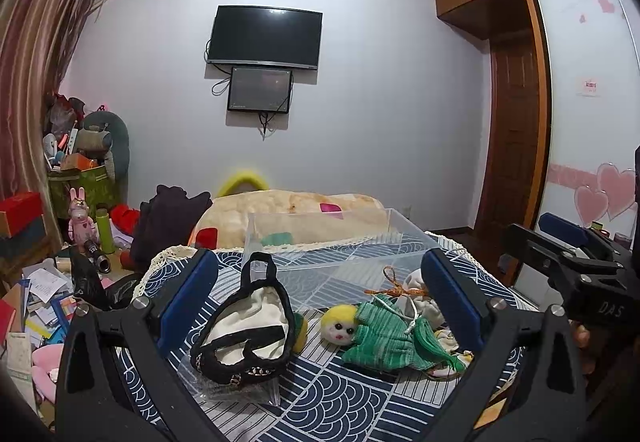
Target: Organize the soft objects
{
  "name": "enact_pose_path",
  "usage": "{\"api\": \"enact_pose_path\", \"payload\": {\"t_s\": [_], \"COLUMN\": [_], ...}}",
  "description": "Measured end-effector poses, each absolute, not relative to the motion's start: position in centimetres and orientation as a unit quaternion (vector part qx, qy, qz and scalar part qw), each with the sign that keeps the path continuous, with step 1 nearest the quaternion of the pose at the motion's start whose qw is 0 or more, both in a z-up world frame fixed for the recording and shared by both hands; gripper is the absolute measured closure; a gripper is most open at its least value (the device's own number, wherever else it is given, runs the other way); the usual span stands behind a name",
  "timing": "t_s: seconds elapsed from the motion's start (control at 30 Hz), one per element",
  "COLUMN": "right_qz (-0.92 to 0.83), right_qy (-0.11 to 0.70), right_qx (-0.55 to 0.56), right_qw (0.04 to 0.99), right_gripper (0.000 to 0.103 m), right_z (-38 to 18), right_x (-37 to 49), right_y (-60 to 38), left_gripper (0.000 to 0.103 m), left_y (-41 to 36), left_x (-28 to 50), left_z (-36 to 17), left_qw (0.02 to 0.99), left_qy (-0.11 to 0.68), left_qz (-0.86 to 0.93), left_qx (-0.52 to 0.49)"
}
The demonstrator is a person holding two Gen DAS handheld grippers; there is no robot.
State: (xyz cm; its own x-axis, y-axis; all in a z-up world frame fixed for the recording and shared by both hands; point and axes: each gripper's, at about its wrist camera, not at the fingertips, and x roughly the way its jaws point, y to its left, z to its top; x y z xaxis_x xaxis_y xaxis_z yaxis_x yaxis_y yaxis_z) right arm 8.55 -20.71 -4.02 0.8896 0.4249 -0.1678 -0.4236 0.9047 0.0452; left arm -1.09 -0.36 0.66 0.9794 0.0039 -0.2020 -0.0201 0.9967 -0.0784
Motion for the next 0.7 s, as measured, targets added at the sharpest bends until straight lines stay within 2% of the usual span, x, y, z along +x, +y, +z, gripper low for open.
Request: {"api": "enact_pose_path", "payload": {"t_s": [0.7], "right_qz": [0.219], "right_qy": [0.087], "right_qx": [0.005], "right_qw": [0.972], "right_gripper": [0.000], "right_z": [-3.96], "right_x": [8.25], "right_y": [-20.55], "left_gripper": [0.000], "left_y": [-0.14], "left_x": [-1.48], "left_z": [0.91], "left_qw": [0.994], "left_qy": [0.098], "left_qz": [0.007], "left_qx": [-0.041]}}
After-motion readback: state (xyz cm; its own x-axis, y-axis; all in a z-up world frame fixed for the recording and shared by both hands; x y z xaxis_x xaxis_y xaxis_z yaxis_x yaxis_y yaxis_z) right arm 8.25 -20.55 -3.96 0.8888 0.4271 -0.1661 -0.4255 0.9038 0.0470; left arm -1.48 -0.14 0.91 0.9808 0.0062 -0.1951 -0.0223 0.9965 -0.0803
